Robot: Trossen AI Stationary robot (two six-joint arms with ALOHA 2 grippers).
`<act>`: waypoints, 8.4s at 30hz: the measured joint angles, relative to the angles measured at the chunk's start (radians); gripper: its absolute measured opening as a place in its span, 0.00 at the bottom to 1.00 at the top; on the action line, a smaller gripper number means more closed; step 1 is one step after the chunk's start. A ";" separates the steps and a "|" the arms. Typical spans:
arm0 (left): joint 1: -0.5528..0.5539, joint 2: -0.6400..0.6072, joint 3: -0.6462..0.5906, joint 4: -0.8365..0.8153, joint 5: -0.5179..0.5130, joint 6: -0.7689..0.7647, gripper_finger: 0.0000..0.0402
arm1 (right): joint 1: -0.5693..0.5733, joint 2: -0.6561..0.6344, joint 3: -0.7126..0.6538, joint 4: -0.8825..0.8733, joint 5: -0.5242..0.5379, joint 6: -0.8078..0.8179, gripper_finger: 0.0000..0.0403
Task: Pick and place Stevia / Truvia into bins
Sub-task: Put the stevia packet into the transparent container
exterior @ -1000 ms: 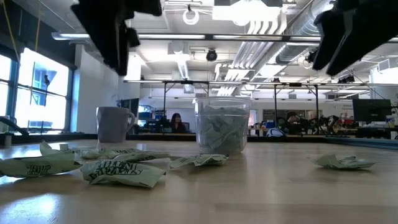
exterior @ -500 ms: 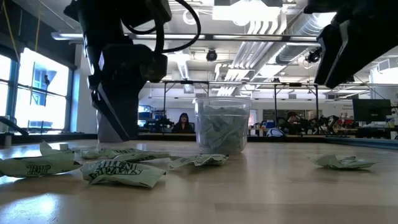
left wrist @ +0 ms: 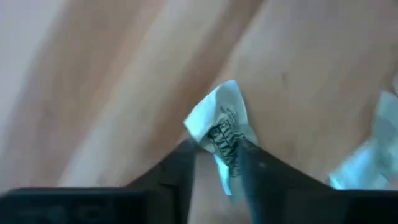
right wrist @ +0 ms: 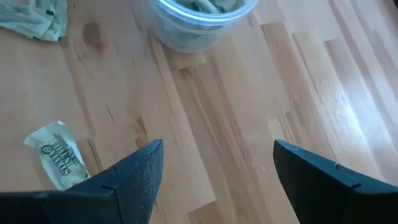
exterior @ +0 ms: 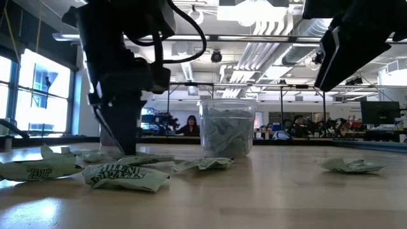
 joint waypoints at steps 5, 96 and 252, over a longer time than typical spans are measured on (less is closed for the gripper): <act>0.064 0.003 -0.001 0.023 -0.055 0.128 0.12 | -0.009 0.000 0.000 0.002 0.049 0.004 0.73; 0.053 -0.192 -0.195 0.030 0.302 0.972 0.51 | -0.145 -0.042 0.015 0.179 -0.057 -0.291 0.73; -0.133 -0.208 0.308 -0.664 -0.254 -0.281 0.45 | 0.015 0.268 -0.190 0.698 -0.413 -0.402 0.63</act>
